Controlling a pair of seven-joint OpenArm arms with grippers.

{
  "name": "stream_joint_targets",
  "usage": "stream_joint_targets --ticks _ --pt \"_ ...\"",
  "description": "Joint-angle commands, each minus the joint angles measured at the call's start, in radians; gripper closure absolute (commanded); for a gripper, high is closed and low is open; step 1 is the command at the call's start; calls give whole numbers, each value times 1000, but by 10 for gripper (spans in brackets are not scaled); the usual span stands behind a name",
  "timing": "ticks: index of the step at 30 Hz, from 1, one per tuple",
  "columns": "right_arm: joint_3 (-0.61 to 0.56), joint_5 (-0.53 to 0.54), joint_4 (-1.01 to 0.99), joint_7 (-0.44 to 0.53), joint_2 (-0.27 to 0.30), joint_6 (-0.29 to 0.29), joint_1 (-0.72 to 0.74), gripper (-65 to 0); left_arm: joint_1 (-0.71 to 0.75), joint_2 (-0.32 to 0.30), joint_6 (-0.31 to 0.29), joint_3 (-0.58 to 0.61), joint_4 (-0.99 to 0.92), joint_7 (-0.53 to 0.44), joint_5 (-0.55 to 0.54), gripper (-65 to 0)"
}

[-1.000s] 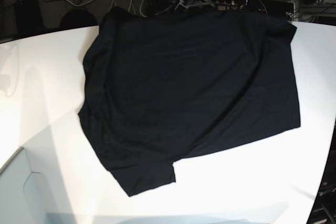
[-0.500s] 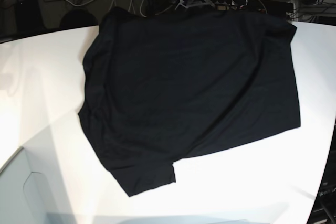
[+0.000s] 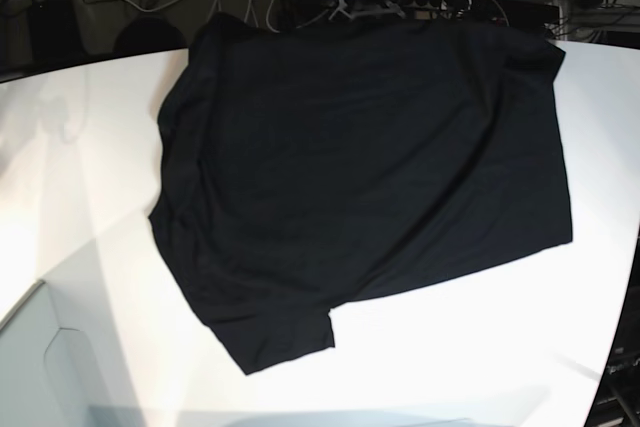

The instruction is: Fold the T-shirt properly

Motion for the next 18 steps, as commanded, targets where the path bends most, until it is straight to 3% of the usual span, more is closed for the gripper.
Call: stream_joint_targets --ticks 1,18 --pt "4 43 13 67 -4 6 30 -303 92 7 -119 18 -57 126 112 -260" --pt "6 43 13 67 -6 6 30 -303 58 6 -119 18 -53 126 112 -260"
